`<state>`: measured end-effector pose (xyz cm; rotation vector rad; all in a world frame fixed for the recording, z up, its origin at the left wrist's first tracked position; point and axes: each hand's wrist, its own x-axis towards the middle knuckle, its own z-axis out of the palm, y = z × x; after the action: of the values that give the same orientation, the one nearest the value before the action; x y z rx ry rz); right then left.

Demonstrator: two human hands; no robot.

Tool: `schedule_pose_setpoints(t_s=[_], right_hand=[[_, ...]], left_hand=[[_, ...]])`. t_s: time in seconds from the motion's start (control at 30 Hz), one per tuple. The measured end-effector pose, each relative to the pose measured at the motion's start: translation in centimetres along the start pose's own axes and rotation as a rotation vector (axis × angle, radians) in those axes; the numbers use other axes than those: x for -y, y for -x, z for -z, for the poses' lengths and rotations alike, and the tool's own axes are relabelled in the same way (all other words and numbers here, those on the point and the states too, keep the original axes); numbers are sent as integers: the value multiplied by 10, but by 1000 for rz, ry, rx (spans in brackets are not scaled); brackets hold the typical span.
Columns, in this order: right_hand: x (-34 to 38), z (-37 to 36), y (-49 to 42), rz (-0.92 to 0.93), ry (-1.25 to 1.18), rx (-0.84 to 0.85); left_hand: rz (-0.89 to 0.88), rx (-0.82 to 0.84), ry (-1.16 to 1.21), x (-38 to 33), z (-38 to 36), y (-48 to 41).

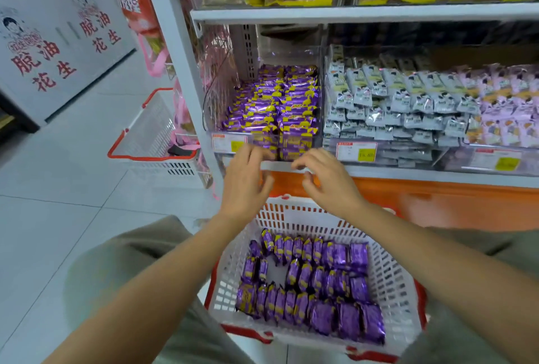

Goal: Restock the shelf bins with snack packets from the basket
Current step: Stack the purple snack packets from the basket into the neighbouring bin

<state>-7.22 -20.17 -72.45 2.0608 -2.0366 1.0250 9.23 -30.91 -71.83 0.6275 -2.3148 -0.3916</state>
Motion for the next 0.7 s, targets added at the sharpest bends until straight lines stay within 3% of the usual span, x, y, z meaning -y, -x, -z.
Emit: schedule_pose_setpoints(t_s=[0.17, 0.27, 0.33, 0.4, 0.47, 0.57, 0.7], right_hand=[[-26, -33, 66, -288, -27, 235], [-45, -56, 102, -524, 4, 570], [-57, -74, 125, -660, 46, 861], [-67, -92, 150, -722, 82, 1097], [-72, -105, 172, -734, 95, 1224], [-78, -117, 194, -740, 149, 1285], [-78, -129, 216, -728, 185, 1364]], left_hand=[[290, 574, 27, 15, -59, 74], [406, 984, -89, 23, -88, 108], [451, 1172, -150, 33, -106, 128], [511, 1263, -178, 45, -122, 147], [564, 1312, -216, 52, -136, 161], [535, 1308, -265, 56, -151, 173], [351, 1363, -177, 46, -174, 187]])
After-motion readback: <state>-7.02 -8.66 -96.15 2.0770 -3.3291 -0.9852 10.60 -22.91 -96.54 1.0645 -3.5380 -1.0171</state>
